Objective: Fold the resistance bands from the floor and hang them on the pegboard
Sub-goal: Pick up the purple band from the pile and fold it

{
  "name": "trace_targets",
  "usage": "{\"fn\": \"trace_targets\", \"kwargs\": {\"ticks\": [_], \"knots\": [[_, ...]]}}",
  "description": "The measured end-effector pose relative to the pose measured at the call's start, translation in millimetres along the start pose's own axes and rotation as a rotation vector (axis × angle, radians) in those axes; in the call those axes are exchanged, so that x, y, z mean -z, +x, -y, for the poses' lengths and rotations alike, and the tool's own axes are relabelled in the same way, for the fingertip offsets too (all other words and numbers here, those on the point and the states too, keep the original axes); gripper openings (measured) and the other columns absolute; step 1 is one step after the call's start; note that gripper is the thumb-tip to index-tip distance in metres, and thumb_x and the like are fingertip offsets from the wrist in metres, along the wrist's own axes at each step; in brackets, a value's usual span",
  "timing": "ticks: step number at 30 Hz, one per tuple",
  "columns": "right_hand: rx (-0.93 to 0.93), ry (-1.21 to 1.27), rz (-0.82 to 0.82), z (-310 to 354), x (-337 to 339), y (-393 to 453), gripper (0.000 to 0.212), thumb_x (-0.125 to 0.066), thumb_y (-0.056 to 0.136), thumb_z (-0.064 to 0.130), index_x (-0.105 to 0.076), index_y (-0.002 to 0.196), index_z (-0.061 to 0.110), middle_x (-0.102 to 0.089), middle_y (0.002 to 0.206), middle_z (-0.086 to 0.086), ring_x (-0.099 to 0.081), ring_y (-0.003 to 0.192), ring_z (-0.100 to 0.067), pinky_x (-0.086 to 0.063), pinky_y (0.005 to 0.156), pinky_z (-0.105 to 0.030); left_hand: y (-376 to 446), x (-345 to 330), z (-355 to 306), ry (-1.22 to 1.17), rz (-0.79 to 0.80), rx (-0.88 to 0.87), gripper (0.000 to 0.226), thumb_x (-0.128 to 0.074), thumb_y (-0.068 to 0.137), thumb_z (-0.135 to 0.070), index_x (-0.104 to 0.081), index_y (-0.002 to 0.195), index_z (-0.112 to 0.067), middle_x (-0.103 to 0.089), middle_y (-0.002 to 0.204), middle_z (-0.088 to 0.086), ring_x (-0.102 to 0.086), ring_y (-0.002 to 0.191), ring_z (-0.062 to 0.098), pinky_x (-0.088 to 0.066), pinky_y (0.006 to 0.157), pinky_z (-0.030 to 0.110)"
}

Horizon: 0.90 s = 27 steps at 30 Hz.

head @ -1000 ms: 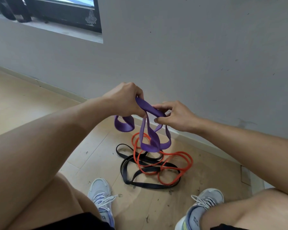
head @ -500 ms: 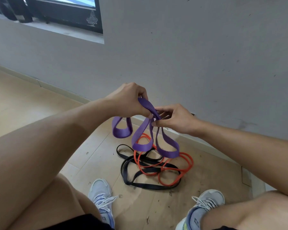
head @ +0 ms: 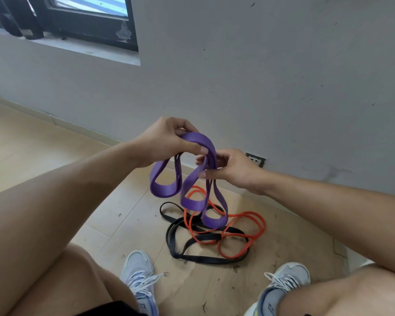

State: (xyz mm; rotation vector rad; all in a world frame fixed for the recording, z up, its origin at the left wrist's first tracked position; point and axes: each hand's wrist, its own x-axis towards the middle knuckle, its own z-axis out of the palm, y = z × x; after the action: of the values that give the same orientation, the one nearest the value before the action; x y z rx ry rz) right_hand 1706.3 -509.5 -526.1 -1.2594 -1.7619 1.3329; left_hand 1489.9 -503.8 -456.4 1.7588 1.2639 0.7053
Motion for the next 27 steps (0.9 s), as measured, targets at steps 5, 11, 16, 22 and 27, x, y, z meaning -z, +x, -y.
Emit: {"fn": "trace_targets", "kwargs": {"ticks": [5, 11, 16, 22, 27], "knots": [[0.017, -0.024, -0.083, 8.8, 13.7, 1.2, 0.030, -0.088, 0.080, 0.011, -0.076, 0.107, 0.016, -0.080, 0.099, -0.003, -0.076, 0.097, -0.019, -0.060, 0.090, -0.030, 2.5, 2.9, 8.0, 0.006, 0.030, 0.000, 0.045, -0.089, 0.074, -0.024, -0.063, 0.110, -0.017, -0.077, 0.089, 0.004, -0.072, 0.076, 0.021, -0.058, 0.074, 0.034], [0.042, 0.021, -0.160, 24.0, 26.8, -0.8, 0.041, -0.088, 0.076, 0.001, -0.072, 0.110, 0.016, -0.074, 0.090, 0.002, -0.069, 0.078, -0.008, -0.056, 0.069, -0.019, 9.0, -6.2, 21.9, 0.311, 0.076, -0.051, 0.039, -0.091, 0.072, -0.028, -0.068, 0.103, -0.018, -0.077, 0.088, -0.002, -0.075, 0.079, 0.018, -0.061, 0.085, 0.044], [0.085, 0.011, -0.180, 28.5, 28.3, -3.7, 0.041, -0.089, 0.075, 0.000, -0.070, 0.106, 0.018, -0.075, 0.090, -0.002, -0.067, 0.079, -0.013, -0.057, 0.070, -0.023, 11.3, -16.3, 22.0, 0.262, 0.066, -0.038, 0.038, -0.090, 0.073, -0.033, -0.068, 0.100, -0.019, -0.077, 0.087, 0.000, -0.074, 0.079, 0.017, -0.061, 0.085, 0.041], [0.095, -0.077, -0.158, 29.8, 36.9, -9.7, 0.045, -0.094, 0.073, 0.016, -0.068, 0.109, 0.019, -0.080, 0.090, -0.005, -0.070, 0.076, -0.017, -0.058, 0.072, -0.028, 9.6, -19.3, 15.1, 0.234, 0.036, -0.046, 0.033, -0.086, 0.078, -0.034, -0.069, 0.103, -0.019, -0.078, 0.092, -0.002, -0.075, 0.081, 0.012, -0.061, 0.086, 0.039], [0.086, -0.171, -0.183, 30.7, 39.6, -13.1, 0.039, -0.090, 0.078, 0.026, -0.064, 0.107, 0.020, -0.079, 0.087, -0.002, -0.073, 0.077, -0.023, -0.060, 0.074, -0.033, 7.3, -23.0, 12.7, 0.250, -0.010, -0.113, 0.035, -0.079, 0.086, -0.033, -0.059, 0.112, -0.023, -0.074, 0.093, -0.004, -0.073, 0.081, 0.013, -0.062, 0.083, 0.042]]}}
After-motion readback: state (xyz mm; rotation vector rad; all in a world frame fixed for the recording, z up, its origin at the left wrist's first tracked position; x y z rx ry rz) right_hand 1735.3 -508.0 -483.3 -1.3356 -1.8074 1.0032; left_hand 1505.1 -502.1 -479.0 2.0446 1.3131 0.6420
